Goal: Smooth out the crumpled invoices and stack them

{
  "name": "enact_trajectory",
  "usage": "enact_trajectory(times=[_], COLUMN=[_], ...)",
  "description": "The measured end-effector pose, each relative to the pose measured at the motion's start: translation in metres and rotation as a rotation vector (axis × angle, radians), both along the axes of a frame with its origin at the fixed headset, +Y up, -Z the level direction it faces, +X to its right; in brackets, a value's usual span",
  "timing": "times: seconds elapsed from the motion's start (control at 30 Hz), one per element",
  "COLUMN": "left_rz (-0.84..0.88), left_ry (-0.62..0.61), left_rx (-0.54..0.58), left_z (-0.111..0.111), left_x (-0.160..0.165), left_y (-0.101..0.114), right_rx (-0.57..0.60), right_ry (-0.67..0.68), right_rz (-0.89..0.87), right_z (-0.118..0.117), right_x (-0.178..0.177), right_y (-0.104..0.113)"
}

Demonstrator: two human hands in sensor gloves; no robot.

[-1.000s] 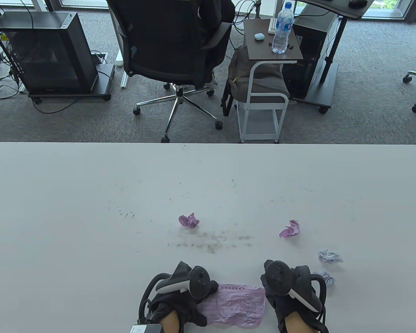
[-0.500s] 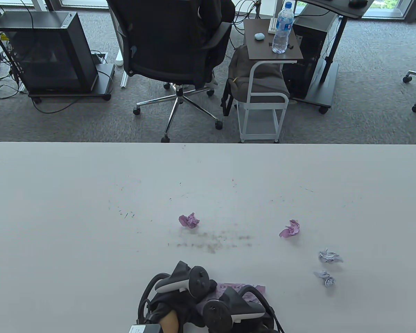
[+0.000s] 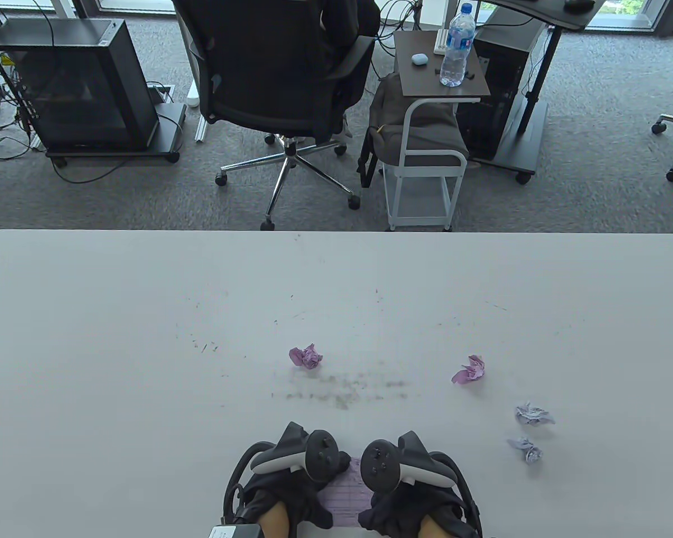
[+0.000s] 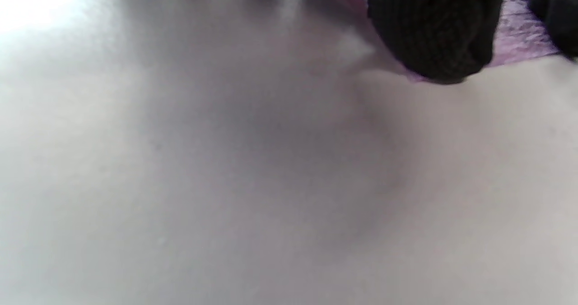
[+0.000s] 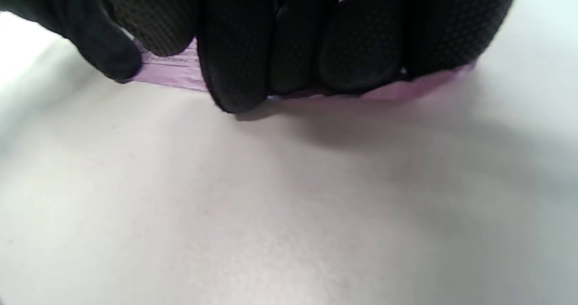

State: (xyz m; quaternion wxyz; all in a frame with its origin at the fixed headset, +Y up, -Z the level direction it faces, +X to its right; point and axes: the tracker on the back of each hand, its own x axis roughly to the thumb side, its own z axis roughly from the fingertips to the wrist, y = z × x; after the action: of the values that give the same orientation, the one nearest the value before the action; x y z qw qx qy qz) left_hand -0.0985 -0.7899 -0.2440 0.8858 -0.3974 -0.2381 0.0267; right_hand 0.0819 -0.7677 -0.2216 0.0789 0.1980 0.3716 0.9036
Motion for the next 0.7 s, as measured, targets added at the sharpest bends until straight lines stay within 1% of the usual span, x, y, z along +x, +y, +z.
enact_trajectory(times=[0.13,0.3,0.43,0.47,0.53,0.57,0.67,0.7], left_rz=[0.008,0.009,0.009,0.01,0.007,0.005,0.007,0.007], left_ry=[0.001,0.0,-0.002,0.0,0.001,0.0,-0.001,-0.002], left_rx=[-0.001,-0.002,-0.005,-0.006,-0.006,-0.006,-0.007,-0.007], left_z=[0.0,0.0,0.0,0.0,0.0,0.0,0.0,0.0], left_x=[-0.001,-0.001,-0.001,-0.002,-0.001,-0.001,-0.002,-0.002], left_y=[0.0,-0.001,-0.001,-0.001,-0.001,-0.001,-0.001,-0.001], right_rx=[-0.029,-0.058,-0.065,-0.033,0.103,0.237,0.541,0.607], right_ry=[-0.074,-0.196,-0.198,-0.213,-0.205,-0.198,-0.164,-0.147], right_rz=[0.036,0.015,0.024,0.02,-0.018,-0.042,-0.124,-0.155], right_z=[-0.005,-0.011,-0.013,-0.014,-0.014,-0.012,-0.005,-0.003], right_x=[0.017,0.042,0.05,0.053,0.055,0.054,0.042,0.036], right_y=[-0.002,-0.005,-0.002,0.003,0.017,0.026,0.042,0.044])
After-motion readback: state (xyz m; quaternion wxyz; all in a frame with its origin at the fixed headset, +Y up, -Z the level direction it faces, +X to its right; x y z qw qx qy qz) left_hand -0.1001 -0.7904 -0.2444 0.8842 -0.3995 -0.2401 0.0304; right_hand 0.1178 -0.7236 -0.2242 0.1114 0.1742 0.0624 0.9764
